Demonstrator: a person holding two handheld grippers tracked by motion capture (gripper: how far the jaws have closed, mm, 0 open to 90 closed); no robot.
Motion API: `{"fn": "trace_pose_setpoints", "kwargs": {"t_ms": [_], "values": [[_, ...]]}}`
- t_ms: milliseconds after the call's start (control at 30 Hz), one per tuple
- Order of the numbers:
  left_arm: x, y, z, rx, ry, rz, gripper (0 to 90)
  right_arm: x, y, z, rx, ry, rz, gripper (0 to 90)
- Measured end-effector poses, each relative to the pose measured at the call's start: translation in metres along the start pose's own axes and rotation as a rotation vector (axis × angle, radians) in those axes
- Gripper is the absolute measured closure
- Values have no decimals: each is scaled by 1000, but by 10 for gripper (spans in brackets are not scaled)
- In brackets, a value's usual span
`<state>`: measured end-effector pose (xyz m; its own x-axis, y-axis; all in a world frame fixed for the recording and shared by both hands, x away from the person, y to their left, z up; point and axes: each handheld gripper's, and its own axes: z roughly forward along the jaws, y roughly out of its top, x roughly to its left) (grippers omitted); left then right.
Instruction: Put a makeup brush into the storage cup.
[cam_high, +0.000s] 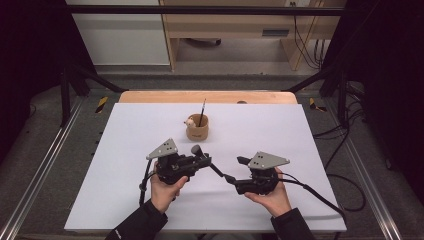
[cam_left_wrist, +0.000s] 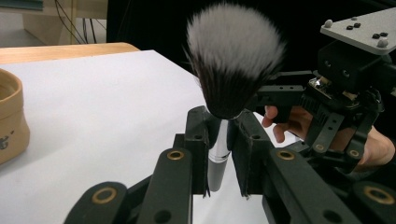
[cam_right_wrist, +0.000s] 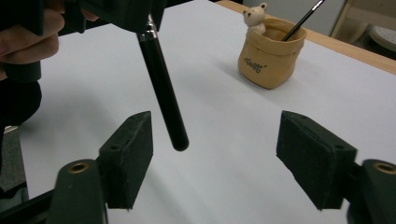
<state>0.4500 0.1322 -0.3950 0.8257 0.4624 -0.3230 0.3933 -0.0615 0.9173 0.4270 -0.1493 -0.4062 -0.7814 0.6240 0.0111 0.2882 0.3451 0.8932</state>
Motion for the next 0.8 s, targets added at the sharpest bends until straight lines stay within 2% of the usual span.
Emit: {"fn": "trace_pose_setpoints", "kwargs": {"t_ms": [133, 367, 800], "values": [[2, 1, -3, 3, 13, -3, 770, -4, -1, -3, -3, -25, 11, 225], [5, 3, -8, 6, 33, 1, 770, -14, -4, -10, 1, -53, 62, 182], [11, 8, -18, 8, 79, 4, 770, -30, -11, -19, 24, -132, 99, 118]]}}
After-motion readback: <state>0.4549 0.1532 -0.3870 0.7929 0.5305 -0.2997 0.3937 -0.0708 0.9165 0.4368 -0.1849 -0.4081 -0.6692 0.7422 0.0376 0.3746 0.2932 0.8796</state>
